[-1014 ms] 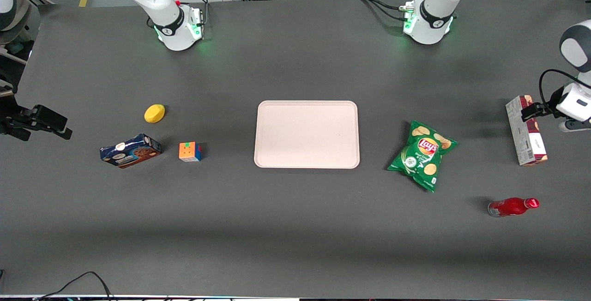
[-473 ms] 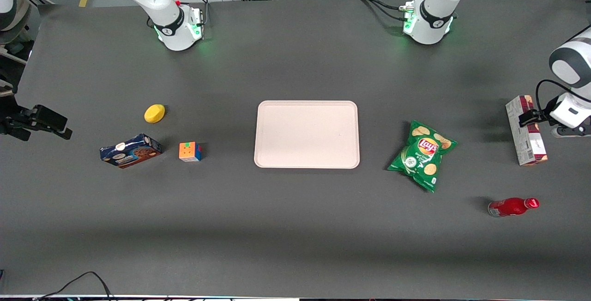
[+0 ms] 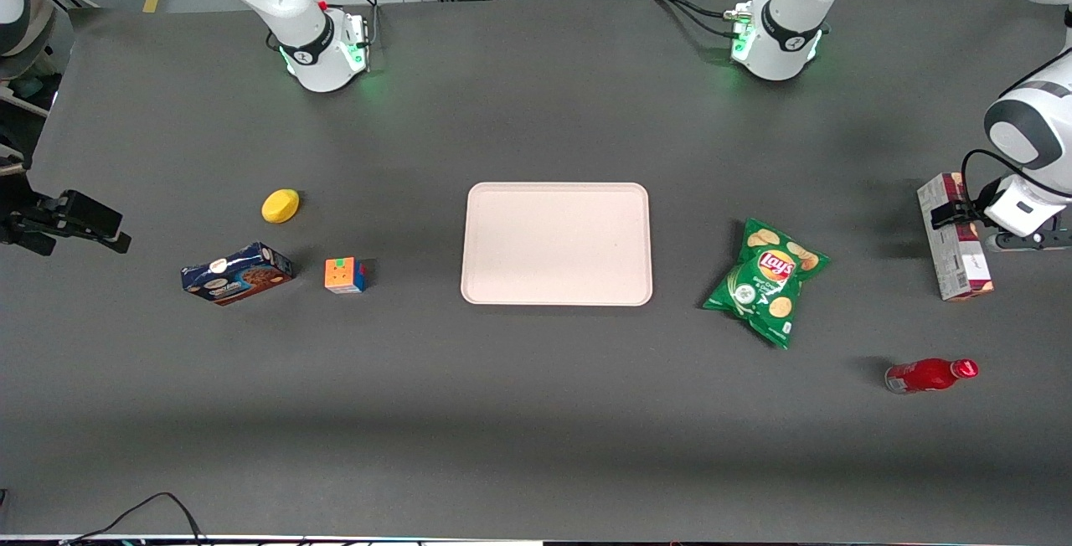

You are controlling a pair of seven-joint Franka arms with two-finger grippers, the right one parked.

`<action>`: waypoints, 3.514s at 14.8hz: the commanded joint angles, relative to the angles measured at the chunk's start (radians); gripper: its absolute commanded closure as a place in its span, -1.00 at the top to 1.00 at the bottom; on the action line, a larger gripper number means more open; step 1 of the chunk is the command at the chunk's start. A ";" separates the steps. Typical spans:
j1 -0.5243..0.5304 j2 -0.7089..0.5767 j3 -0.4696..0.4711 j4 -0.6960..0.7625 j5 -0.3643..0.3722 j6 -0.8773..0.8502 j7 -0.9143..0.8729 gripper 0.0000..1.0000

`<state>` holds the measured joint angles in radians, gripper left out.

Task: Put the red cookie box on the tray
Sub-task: 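Close the left gripper on the red plaid cookie box, then lift the cookie box and carry it over the pink tray, then lower the cookie box onto the tray's rim area and release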

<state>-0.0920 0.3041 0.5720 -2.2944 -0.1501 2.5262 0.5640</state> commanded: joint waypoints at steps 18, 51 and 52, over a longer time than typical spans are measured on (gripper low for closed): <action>-0.002 0.086 -0.035 0.102 -0.083 -0.024 0.082 -0.93; -0.304 0.109 -0.799 0.273 0.127 -0.116 -1.125 -1.00; -0.305 0.110 -0.799 0.268 0.127 -0.112 -1.125 -1.00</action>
<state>-0.3794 0.4381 -0.2327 -1.9980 -0.0402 2.4072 -0.5326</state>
